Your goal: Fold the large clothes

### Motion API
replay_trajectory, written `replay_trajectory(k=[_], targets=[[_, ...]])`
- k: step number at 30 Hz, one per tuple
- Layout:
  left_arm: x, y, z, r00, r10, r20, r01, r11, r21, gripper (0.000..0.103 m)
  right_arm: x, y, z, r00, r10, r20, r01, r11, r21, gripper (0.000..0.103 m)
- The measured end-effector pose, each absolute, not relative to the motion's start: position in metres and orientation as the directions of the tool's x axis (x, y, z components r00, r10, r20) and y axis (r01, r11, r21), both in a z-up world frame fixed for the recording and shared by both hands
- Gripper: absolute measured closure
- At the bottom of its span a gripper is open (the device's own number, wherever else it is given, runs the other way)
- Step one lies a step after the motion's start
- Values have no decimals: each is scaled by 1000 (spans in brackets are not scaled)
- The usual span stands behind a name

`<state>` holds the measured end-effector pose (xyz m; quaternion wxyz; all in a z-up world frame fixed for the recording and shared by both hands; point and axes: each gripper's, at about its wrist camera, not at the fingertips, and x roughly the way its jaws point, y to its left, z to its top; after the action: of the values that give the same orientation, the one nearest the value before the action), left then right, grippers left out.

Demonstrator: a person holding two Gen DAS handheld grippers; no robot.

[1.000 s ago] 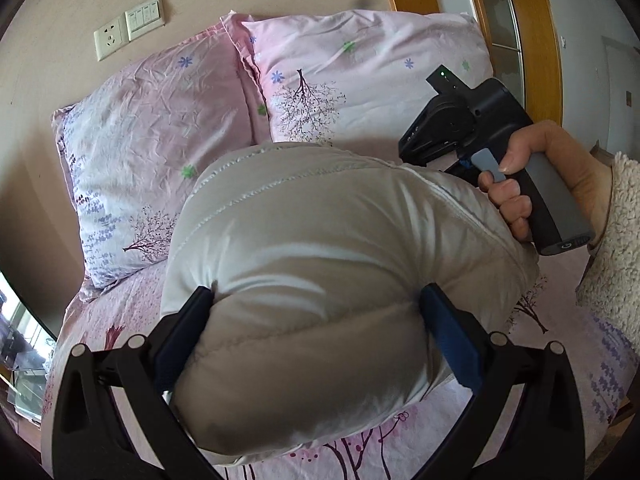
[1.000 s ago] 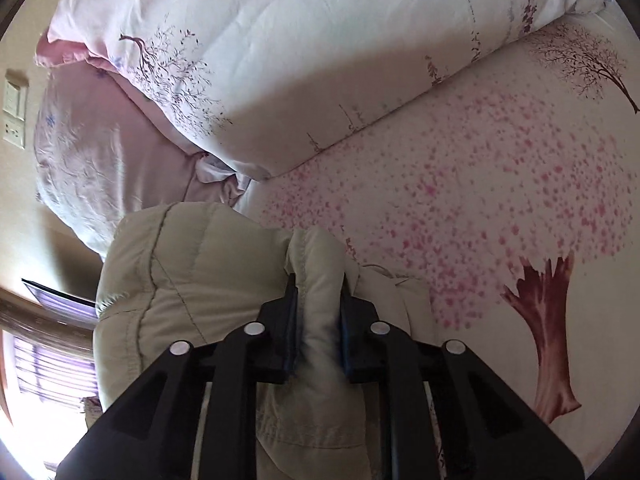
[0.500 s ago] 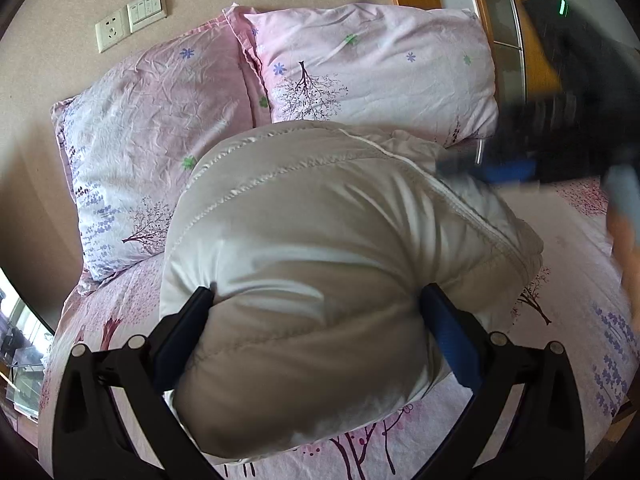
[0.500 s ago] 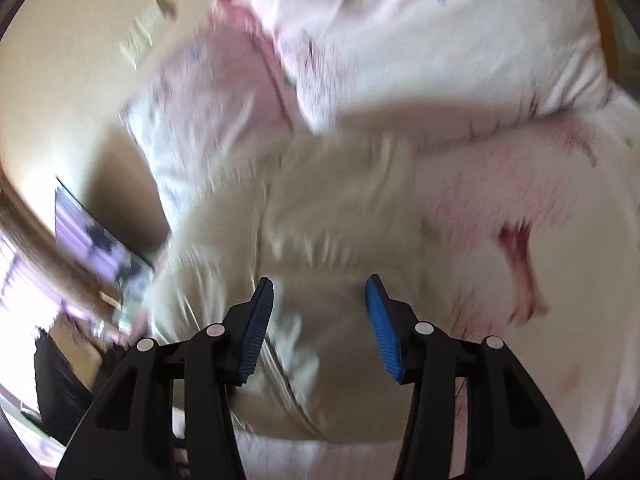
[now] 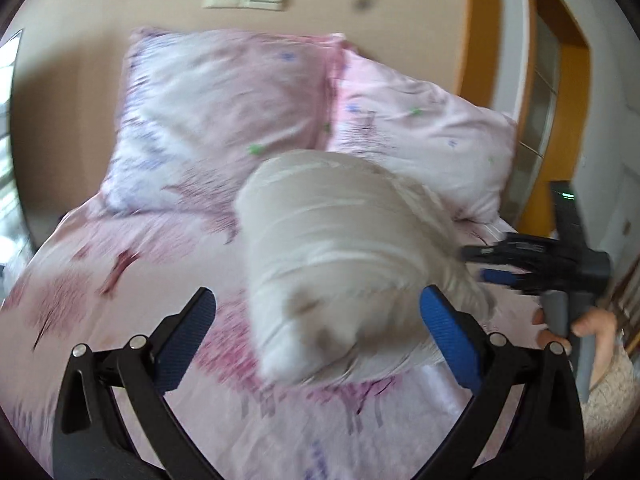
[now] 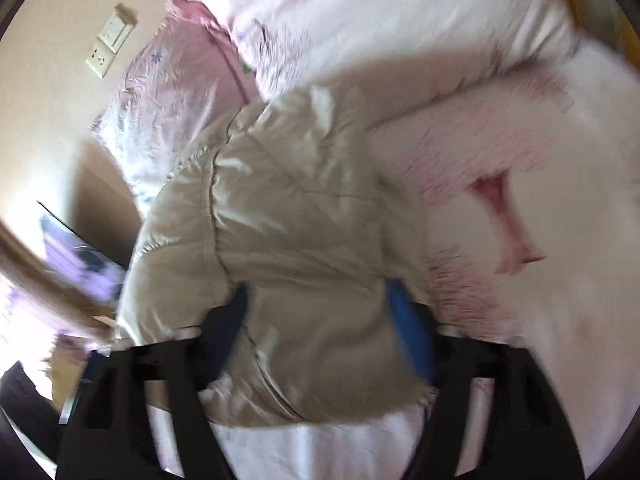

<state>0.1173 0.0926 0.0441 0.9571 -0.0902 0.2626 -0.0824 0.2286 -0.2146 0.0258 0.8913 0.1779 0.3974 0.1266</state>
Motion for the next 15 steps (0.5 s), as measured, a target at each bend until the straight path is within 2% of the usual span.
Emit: replay_trajectory(k=[2,6,11,15], targets=[[108,99,39,843,-183,-506,84,974,-212,2,211,-212,35,700,307,-645,-88,933,349,16],[101,97,31,835,-96,-542,29,991,-131,2,183,-207,43,764,214,-608,-70,965,252,2],[93,89,26,831,-31,-555,-8,998,-67,2,158,-196,46,801,120,-586,-77,992,99,1],[90,83,23,821,15,-570,-36,999,-26,2,145,-192,44,803,129,-582,-86,991,102,1]])
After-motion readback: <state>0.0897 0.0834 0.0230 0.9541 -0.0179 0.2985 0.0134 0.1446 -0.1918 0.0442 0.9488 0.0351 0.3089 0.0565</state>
